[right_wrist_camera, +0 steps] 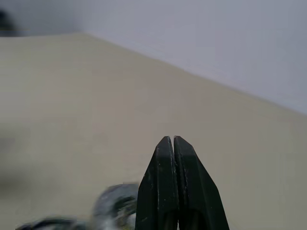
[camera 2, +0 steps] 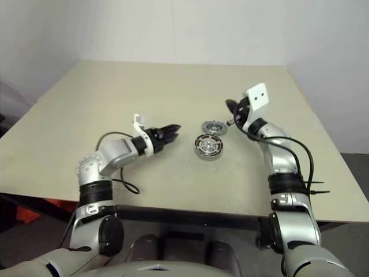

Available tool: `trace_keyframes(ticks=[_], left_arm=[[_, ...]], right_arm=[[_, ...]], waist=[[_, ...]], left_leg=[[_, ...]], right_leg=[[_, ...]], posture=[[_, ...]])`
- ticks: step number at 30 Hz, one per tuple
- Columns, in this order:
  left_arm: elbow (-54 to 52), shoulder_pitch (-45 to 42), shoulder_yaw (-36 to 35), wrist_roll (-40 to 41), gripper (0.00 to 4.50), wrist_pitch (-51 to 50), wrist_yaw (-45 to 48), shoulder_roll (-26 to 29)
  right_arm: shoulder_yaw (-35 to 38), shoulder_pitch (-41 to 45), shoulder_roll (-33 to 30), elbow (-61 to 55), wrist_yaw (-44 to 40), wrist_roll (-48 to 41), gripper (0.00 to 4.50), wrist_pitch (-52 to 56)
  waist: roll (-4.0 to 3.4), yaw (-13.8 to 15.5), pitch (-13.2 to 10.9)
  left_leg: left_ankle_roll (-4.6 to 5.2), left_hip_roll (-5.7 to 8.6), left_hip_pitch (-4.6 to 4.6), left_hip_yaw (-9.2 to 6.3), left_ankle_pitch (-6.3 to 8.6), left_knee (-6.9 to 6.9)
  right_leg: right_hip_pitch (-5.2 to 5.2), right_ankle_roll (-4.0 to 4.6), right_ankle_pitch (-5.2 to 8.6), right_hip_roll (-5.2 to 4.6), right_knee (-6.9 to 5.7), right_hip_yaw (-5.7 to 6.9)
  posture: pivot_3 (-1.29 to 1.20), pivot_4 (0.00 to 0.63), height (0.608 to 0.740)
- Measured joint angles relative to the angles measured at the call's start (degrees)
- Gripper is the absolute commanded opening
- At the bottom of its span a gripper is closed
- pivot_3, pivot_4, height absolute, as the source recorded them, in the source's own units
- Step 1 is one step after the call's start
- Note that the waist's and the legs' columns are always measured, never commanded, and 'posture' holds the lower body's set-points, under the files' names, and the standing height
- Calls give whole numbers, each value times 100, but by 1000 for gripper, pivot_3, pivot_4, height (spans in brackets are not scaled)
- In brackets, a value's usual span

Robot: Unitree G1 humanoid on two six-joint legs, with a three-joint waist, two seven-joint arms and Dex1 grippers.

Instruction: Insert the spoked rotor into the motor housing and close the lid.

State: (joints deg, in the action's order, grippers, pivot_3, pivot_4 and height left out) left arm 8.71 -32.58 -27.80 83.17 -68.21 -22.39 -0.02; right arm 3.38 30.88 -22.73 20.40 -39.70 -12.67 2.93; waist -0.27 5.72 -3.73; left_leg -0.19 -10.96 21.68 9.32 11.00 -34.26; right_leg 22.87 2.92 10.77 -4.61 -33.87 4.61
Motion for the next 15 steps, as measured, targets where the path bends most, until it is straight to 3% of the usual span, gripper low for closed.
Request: trace_keyframes(ticks=[5, 11, 15], left_arm=[[-223, 193, 55, -309, 1999, 418, 468, 463], [-228, 204, 162, -378, 1999, 674, 566, 477], [-232, 204, 307, -433, 1999, 782, 566, 469]], right_arm=[[-507, -1043, -137, -987, -690, -165, 0, 862], [-541, -1148, -280, -1182, -711, -76, 0, 1077], [-660, -1138, -183, -834, -503, 209, 0, 988]], waist=[[-1, 22, 0], [0, 1, -1], [0, -4, -1]], left_leg=[[-3, 10, 3, -1, 3, -3], [-20, 4, -68, -1, -6, 2], [-28, 4, -65, -6, -11, 4]], right_leg=[[-5, -5, 1, -8, 6, -3], [-62, -50, 23, -4, 8, -5], [-58, -52, 23, -2, 9, -5]], posture=[[0, 0, 740], [0, 0, 740], [0, 0, 740]])
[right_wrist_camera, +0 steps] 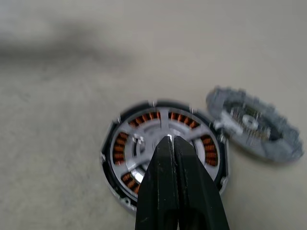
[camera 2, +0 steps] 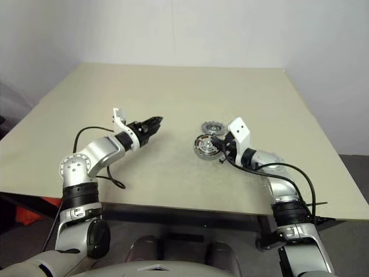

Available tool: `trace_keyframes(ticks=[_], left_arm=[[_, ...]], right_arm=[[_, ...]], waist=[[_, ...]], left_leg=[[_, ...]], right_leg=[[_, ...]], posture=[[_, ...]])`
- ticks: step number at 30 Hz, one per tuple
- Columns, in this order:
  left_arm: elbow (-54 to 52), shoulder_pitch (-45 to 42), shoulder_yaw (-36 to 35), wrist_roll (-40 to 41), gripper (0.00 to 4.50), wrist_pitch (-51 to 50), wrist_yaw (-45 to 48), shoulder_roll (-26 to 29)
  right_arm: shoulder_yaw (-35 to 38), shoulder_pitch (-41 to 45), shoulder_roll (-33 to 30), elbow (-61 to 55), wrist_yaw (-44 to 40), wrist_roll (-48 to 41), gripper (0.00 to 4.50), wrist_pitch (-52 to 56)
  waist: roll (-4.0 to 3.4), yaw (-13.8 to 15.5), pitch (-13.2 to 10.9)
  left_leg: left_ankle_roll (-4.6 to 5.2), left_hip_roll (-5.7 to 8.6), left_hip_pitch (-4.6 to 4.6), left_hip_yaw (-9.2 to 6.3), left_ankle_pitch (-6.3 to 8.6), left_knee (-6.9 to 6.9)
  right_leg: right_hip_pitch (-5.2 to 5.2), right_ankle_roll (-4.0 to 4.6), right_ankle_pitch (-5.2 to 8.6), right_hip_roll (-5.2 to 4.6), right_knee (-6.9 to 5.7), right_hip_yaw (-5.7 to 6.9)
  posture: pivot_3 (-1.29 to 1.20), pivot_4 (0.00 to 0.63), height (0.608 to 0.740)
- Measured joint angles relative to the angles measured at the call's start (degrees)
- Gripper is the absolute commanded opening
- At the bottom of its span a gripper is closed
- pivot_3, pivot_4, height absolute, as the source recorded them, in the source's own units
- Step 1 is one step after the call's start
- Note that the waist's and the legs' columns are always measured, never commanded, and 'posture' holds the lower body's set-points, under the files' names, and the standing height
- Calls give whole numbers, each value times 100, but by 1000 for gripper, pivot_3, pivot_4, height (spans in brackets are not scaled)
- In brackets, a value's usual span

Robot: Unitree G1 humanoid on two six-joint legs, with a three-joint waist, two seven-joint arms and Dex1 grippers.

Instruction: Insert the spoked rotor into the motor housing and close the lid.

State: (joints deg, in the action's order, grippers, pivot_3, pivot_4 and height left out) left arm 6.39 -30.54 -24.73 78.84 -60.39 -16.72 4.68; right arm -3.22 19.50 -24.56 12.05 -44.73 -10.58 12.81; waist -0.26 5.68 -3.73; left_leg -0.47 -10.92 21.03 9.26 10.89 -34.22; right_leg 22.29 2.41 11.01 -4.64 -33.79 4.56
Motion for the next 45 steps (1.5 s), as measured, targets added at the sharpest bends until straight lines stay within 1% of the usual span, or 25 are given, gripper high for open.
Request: trace_keyframes(ticks=[3, 8, 13, 19, 23, 27, 28, 31, 34, 36, 39, 41, 42, 45], left_arm=[[-1, 1, 22, -10, 1999, 67, 5, 3], [-12, 28, 62, -20, 1999, 164, 33, -17], [-13, 50, 118, -110, 1999, 264, 36, 0], [6, 50, 21, -149, 1999, 398, 146, 251], [21, 50, 34, -212, 1999, 420, 249, 288], [33, 49, 125, -290, 1999, 419, 359, 285], [41, 49, 151, -311, 1999, 417, 386, 285], [126, 48, 169, -393, 1999, 417, 469, 316], [215, 20, 173, -499, 2047, 418, 572, 380], [247, -32, 184, -561, 2047, 418, 649, 396], [285, -125, 236, -637, 2047, 418, 729, 394], [323, -136, 250, -686, 2047, 420, 775, 395], [332, -133, 251, -723, 2047, 421, 782, 395], [339, -125, 254, -793, 2047, 428, 812, 366]], right_arm=[[-8, 56, 25, 14, -3, 2, 0, 2], [41, 502, 193, 12, 117, -55, 0, 43], [-254, 428, 366, 430, 353, 240, 0, -8], [-243, 480, 317, 550, 346, 263, 0, -110], [-133, 568, 213, 485, 198, 134, 0, -87], [-143, 707, -72, -72, -247, -73, 0, 57], [-172, 746, -224, -206, -451, -80, 0, 73], [-540, 996, -995, -316, -1321, 120, 0, -96], [-964, 1333, -1566, -247, -2346, 331, 597, -426], [-1206, 1605, -1645, -53, -2812, 479, 1230, -736], [-1622, 2108, -1599, 620, -3121, 956, 2248, -1445], [-1864, 2376, -1528, 1123, -3285, 1269, 2248, -1950], [-1987, 2502, -1468, 1397, -3345, 1402, 2248, -2182], [-2274, 2851, -1184, 2226, -3435, 1777, 2248, -2813]], waist=[[0, 0, 0], [0, -13, 0], [0, -2, 0], [1, -14, 1], [1, -11, 0], [0, -10, 0], [0, -6, 0], [1, 6, 0], [1, 5, 0], [1, -18, 0], [1, -21, 0], [1, -19, 0], [1, -20, 0], [1, -24, 0]], left_leg=[[2, 1, 5, -20, 1, 0], [2, 1, 9, -51, 1, 7], [-4, 7, 18, -50, -1, 9], [0, 3, 0, -53, 1, 9], [0, 6, 4, -54, 1, 6], [1, 3, 5, -57, 2, 8], [1, 3, 6, -57, 2, 10], [3, 5, 11, -57, 3, 9], [9, 1, 11, -56, 7, 8], [8, 0, 8, -55, 6, 7], [7, 0, 9, -54, 4, -1], [7, 1, 10, -53, 5, -4], [8, 1, 12, -53, 5, -5], [10, 0, 20, -54, 6, -5]], right_leg=[[2, 0, 0, 0, 1, 0], [4, 3, -2, 3, -2, 2], [4, 6, -3, -2, 4, 0], [-5, 2, 0, 2, 2, 0], [-5, 2, -1, 0, 4, -2], [-2, 3, -1, 3, 0, -1], [-3, 3, -1, 3, 1, -1], [-3, 3, -1, 2, 4, -1], [-1, 3, -1, 4, 3, 0], [1, 3, -1, 4, 0, 0], [3, 8, -4, 3, -7, 0], [2, 14, -7, 2, -8, 0], [2, 33, -19, 2, -8, 0], [9, 45, -26, 2, -10, 2]], posture=[[0, 0, 740], [0, 0, 740], [0, 0, 740], [0, 0, 740], [0, 0, 740], [0, 0, 740], [0, 0, 740], [0, 0, 740], [0, 0, 740], [0, 0, 740], [0, 0, 740], [0, 0, 740], [0, 0, 740], [0, 0, 740]])
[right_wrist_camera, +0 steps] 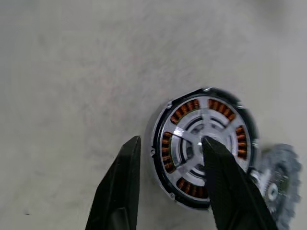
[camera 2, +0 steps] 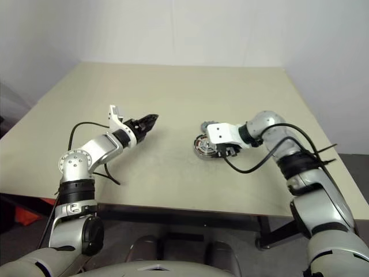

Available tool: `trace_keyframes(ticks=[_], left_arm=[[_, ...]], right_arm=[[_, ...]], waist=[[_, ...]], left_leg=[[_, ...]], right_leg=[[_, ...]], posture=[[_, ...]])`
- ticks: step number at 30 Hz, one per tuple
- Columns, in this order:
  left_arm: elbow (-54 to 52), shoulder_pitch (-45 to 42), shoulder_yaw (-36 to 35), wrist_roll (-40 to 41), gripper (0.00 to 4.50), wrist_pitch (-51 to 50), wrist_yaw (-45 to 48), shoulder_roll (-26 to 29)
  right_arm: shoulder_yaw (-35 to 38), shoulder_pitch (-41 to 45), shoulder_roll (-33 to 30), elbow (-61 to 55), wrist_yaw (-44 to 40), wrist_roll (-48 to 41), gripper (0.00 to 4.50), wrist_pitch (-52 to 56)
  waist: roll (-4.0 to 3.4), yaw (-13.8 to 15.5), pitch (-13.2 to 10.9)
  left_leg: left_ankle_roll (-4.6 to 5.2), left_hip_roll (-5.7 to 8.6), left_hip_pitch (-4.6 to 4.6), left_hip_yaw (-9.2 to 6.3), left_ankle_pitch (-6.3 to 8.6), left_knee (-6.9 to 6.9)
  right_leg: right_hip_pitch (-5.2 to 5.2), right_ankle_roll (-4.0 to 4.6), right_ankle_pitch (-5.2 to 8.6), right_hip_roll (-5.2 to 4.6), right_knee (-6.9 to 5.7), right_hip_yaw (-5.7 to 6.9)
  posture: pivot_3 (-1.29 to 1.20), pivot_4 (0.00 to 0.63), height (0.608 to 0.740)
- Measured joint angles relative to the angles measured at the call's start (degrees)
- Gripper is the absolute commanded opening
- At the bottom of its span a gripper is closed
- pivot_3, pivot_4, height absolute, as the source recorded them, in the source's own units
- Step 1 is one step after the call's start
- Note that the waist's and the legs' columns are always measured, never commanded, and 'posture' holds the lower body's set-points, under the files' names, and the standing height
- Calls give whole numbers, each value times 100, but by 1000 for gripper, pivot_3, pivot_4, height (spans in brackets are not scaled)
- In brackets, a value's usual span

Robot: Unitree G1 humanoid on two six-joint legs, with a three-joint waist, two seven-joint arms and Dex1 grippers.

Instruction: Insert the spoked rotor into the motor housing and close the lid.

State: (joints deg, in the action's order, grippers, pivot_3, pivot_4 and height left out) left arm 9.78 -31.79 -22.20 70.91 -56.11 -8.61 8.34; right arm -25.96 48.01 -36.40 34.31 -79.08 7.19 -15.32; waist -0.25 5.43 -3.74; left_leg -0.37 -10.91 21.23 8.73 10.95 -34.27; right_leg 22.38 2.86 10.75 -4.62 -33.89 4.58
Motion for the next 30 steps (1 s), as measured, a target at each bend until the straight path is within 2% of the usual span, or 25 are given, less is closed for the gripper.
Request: trace_keyframes(ticks=[5, 13, 17, 23, 30], left_arm=[[-75, 93, -48, -40, 2047, 69, 7, -26], [-288, 287, -126, -39, 2047, 115, -63, -84], [-347, 304, -138, -39, 2047, 128, -68, -86], [-347, 305, -136, -47, 2047, 133, -67, -106], [-313, 290, -115, -81, 2047, 131, -59, -92]], right_arm=[[-156, 391, 278, 1010, 1, 357, 2248, -834], [-131, 565, 391, 1647, 112, 503, 2248, -1379], [-115, 528, 291, 1623, 32, 503, 2248, -1476], [37, 122, 126, 991, -173, 384, 2248, -1251], [105, -121, 153, 614, -50, 415, 2248, -963]], waist=[[0, -1, 0], [0, -5, 0], [1, -2, 0], [1, -8, 0], [2, -18, 0]], left_leg=[[11, 0, 17, 0, 6, -1], [10, -1, -5, 0, 6, -4], [10, 0, -8, 0, 6, -6], [13, -3, -1, 0, 7, -6], [11, -3, -13, 1, 6, -6]], right_leg=[[11, 6, -2, -1, 0, 1], [-8, 7, -2, -1, -2, 1], [-13, 7, -2, -1, -2, 0], [-5, 8, -2, 1, -2, 0], [-11, 7, -2, 1, -3, 0]], posture=[[0, 0, 740], [0, 0, 740], [0, 0, 740], [0, 0, 740], [0, 0, 740]])
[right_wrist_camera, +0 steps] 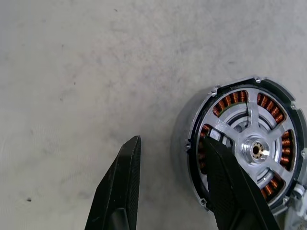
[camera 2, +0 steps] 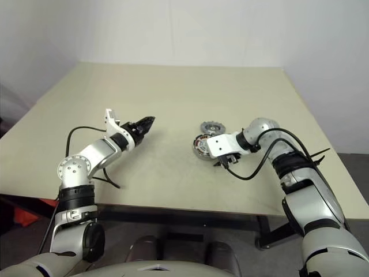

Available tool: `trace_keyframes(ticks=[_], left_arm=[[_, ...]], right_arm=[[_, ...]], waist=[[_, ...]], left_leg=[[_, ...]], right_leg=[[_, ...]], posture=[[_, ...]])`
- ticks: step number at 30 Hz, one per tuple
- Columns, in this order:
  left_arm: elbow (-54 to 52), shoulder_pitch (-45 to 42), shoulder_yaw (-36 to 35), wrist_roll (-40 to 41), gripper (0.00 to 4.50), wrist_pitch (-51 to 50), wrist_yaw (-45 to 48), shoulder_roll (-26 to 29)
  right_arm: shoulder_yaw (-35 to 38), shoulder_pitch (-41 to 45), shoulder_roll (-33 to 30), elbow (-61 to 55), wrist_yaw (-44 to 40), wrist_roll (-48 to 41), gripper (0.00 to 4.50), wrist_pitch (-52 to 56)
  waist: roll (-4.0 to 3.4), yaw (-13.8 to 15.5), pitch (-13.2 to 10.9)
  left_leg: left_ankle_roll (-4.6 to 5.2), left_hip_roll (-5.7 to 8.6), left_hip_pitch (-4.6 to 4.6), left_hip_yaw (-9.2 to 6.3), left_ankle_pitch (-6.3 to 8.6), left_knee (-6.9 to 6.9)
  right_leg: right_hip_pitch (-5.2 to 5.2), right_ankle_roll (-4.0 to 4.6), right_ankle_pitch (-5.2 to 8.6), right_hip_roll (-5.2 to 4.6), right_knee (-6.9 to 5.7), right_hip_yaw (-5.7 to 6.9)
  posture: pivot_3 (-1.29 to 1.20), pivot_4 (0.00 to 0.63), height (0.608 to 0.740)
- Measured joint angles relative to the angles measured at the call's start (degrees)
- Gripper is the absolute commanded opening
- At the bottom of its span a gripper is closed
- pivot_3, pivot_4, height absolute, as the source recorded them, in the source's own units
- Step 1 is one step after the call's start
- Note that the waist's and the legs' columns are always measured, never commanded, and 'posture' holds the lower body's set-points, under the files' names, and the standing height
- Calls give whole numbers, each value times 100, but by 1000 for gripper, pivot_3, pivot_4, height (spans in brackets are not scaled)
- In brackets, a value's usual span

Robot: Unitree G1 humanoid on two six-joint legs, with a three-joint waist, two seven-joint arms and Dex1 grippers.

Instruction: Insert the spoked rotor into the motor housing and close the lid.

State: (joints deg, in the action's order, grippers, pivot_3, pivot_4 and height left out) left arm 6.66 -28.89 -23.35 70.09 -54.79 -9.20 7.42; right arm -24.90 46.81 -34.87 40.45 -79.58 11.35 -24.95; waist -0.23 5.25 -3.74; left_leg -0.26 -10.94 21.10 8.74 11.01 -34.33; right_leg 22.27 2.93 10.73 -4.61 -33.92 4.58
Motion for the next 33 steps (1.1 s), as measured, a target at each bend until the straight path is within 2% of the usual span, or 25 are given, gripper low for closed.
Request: trace_keyframes(ticks=[1, 4, 8, 9, 24, 26, 28, 33], left_arm=[[0, -1, 0, -2, 2047, 0, 1, 2], [-4, -1, 1, -4, 2047, 0, 2, 0], [-67, 37, 12, -3, 2047, 0, -8, -81], [-78, 54, 11, -3, 2047, 0, -13, -88], [-245, 268, 10, 0, 2047, 2, -142, -237], [-248, 269, 9, -1, 2047, 5, -142, -241], [-250, 270, 9, -2, 2047, 11, -144, -266], [-250, 281, 10, -4, 2047, 15, -154, -296]], right_arm=[[0, 0, 13, -25, 2, 13, 2248, 48], [2, 26, 77, -41, 89, 76, 1611, 116], [-22, 220, 223, 104, 233, 245, 220, 93], [-41, 239, 247, 141, 226, 263, 13, 87], [5, 371, 495, 533, 515, 406, 2, 209], [147, 369, 670, 485, 623, 301, 2, 789], [409, 356, 935, 215, 709, -6, 2, 1860], [746, 215, 1231, -1114, 761, -648, 2, 4444]], waist=[[0, -4, 0], [1, -35, 1], [1, -108, 1], [5, -124, 2], [12, -190, -2], [11, -225, -2], [14, -253, -6], [16, -180, -7]], left_leg=[[-1, -1, -2, 0, -1, 0], [-5, -4, -5, 0, -3, 0], [-6, -3, -3, 0, -3, 0], [-6, -4, -4, -1, -3, 0], [-23, -13, -14, -1, -16, -1], [-27, -13, -8, -3, -20, -1], [-32, -10, 9, -5, -29, -1], [-14, -12, 56, -12, -38, 1]], right_leg=[[0, 0, 0, 0, 0, 0], [0, 1, 0, 3, -4, 0], [2, 1, -1, 2, -6, 0], [2, 1, -1, 3, -6, 0], [3, -20, 11, 12, -7, 0], [11, -14, 7, 13, -10, 0], [31, 18, -13, 12, -29, -3], [93, 41, 14, 14, -76, -2]], posture=[[0, 0, 740], [0, 0, 740], [0, 0, 740], [0, 0, 740], [0, 0, 740], [0, 0, 740], [0, 0, 740], [0, 0, 740]])
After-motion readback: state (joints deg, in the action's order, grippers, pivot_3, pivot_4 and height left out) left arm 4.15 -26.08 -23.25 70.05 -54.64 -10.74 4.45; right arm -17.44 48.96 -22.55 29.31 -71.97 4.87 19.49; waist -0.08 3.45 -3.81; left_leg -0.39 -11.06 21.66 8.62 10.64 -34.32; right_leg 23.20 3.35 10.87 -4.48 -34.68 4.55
